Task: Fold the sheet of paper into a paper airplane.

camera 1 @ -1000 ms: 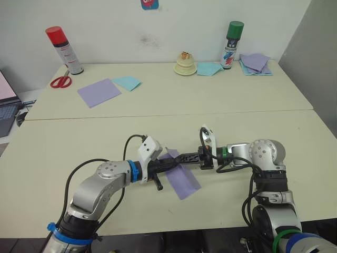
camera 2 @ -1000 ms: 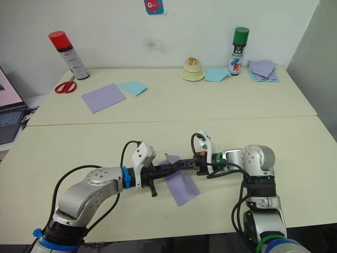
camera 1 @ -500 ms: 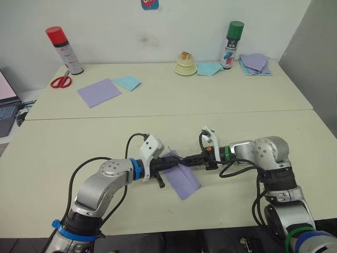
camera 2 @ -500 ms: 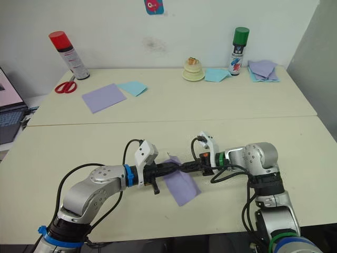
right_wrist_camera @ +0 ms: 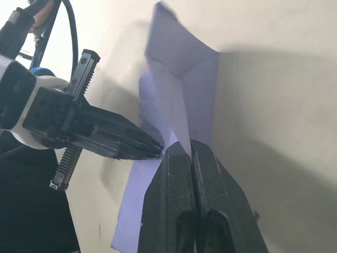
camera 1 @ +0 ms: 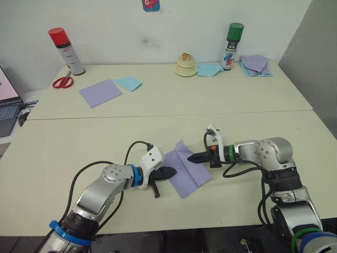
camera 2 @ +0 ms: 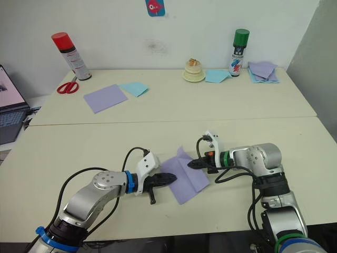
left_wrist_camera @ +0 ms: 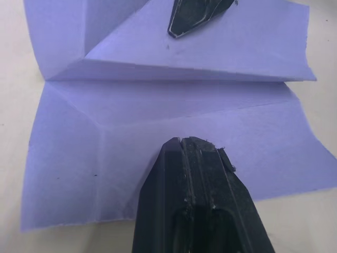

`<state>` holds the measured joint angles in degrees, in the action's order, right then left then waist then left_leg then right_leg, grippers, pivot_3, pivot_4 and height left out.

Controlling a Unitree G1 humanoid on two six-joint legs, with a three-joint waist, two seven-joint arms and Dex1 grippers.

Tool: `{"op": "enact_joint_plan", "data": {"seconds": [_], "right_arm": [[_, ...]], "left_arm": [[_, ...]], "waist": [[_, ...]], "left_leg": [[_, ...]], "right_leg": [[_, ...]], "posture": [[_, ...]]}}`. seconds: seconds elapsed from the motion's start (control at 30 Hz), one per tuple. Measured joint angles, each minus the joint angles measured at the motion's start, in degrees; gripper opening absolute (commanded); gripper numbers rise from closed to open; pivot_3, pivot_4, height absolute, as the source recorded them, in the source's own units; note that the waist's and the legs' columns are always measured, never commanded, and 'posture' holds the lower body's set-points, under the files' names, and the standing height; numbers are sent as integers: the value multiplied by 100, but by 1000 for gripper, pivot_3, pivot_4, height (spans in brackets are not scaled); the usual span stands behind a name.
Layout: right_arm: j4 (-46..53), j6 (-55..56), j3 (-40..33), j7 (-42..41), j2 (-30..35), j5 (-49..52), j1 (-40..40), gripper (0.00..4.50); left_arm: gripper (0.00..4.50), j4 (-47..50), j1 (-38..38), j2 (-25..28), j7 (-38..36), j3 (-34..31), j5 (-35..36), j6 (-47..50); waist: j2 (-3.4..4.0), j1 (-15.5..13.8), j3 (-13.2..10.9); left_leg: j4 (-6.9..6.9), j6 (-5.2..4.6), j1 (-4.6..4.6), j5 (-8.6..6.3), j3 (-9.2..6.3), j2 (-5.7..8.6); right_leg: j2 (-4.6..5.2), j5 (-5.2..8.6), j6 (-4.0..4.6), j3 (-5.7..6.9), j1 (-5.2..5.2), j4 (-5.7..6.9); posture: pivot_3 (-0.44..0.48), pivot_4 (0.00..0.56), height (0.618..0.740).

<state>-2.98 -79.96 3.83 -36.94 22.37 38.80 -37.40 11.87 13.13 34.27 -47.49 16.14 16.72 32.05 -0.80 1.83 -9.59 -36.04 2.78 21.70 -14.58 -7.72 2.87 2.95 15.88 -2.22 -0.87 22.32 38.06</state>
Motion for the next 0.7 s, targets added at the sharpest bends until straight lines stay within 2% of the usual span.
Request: {"op": "enact_joint_plan", "data": {"seconds": [0.13, 0.33, 0.7], "right_arm": [[-75, 46, 1, -52, 264, -60, 6, 24], [3, -122, 4, -85, 341, -32, 127, 24], [736, -707, -250, 190, 42, 84, 686, 24]], "left_arm": [[0, -271, 187, 259, -179, -14, -106, -264], [0, -811, 585, 364, -437, -15, -299, -668], [0, -1307, 956, 374, -719, -14, -683, -1031]], "waist": [[0, 13, 0], [1, 9, 0], [1, 6, 1]], "left_leg": [[0, 0, -5, 0, 2, -8], [0, 0, -2, 0, 1, -14], [0, 0, -2, 0, -3, -14]], "right_leg": [[-3, 0, 0, -1, -1, 2], [-13, -1, 1, 2, -1, 2], [-12, -1, 1, -2, 0, 2]], "posture": [[0, 150, 740], [0, 150, 740], [0, 150, 740]]}}
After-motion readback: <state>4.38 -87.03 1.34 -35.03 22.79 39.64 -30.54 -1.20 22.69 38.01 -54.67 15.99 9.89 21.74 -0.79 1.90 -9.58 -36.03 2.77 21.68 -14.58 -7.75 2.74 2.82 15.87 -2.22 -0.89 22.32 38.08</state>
